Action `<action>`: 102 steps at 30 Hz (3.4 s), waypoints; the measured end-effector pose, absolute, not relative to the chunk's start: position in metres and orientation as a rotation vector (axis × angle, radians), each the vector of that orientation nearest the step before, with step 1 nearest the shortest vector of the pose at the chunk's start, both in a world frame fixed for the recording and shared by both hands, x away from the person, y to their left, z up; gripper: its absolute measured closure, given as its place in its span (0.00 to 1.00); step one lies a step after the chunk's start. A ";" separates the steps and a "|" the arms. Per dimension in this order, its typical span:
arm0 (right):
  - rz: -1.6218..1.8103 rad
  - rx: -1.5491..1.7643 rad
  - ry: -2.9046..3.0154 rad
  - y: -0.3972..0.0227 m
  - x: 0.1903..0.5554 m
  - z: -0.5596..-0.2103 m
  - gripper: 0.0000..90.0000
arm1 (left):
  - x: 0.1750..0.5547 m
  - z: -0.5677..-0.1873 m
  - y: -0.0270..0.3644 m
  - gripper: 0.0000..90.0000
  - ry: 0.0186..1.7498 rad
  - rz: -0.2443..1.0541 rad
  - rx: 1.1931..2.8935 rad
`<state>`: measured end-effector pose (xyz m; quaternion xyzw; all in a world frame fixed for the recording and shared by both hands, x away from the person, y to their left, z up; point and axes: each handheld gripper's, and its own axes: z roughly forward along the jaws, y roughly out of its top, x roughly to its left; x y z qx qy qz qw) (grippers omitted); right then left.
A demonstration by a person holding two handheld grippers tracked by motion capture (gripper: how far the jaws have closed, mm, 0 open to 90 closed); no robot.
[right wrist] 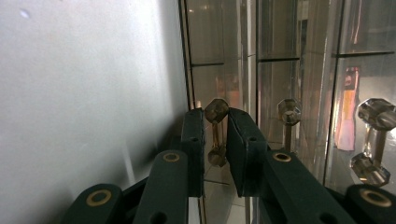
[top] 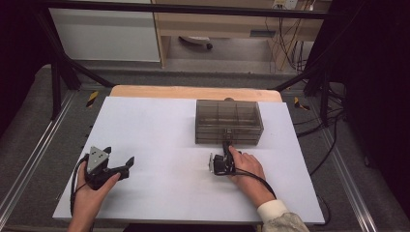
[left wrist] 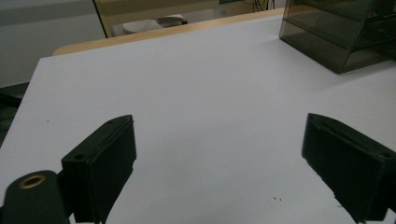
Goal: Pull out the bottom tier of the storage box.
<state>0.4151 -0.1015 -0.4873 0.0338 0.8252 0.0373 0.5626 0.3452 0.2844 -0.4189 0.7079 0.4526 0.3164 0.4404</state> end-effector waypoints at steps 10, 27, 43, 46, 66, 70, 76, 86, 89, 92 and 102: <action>0.081 0.066 1.926 -0.100 0.416 -0.489 0.87 | 0.345 -0.419 0.284 0.11 1.123 0.784 1.757; 0.057 0.036 1.898 -0.100 0.413 -0.490 0.89 | 0.345 -0.419 0.283 0.11 1.118 0.778 1.764; 0.067 0.037 1.927 -0.100 0.396 -0.487 0.89 | 0.344 -0.418 0.283 0.11 1.115 0.778 1.765; 0.062 0.034 1.934 -0.098 0.391 -0.487 0.89 | 0.344 -0.418 0.283 0.11 1.116 0.779 1.764; 0.094 0.024 1.983 -0.102 0.367 -0.483 0.88 | 0.342 -0.417 0.283 0.11 1.112 0.781 1.767; 0.131 0.034 1.997 -0.102 0.364 -0.479 0.84 | 0.342 -0.417 0.283 0.11 1.111 0.781 1.768; 0.198 0.095 2.002 -0.101 0.360 -0.473 0.69 | 0.342 -0.417 0.283 0.11 1.111 0.780 1.768; 0.501 0.448 2.031 -0.111 0.368 -0.437 0.70 | 0.343 -0.417 0.284 0.11 1.118 0.777 1.763; 0.602 0.549 2.048 -0.120 0.372 -0.426 0.81 | 0.342 -0.417 0.284 0.11 1.121 0.777 1.760; 0.696 0.640 2.059 -0.129 0.375 -0.419 0.91 | 0.343 -0.417 0.284 0.11 1.121 0.780 1.764; 0.791 0.767 2.100 -0.139 0.393 -0.418 1.00 | 0.343 -0.419 0.283 0.11 1.128 0.779 1.773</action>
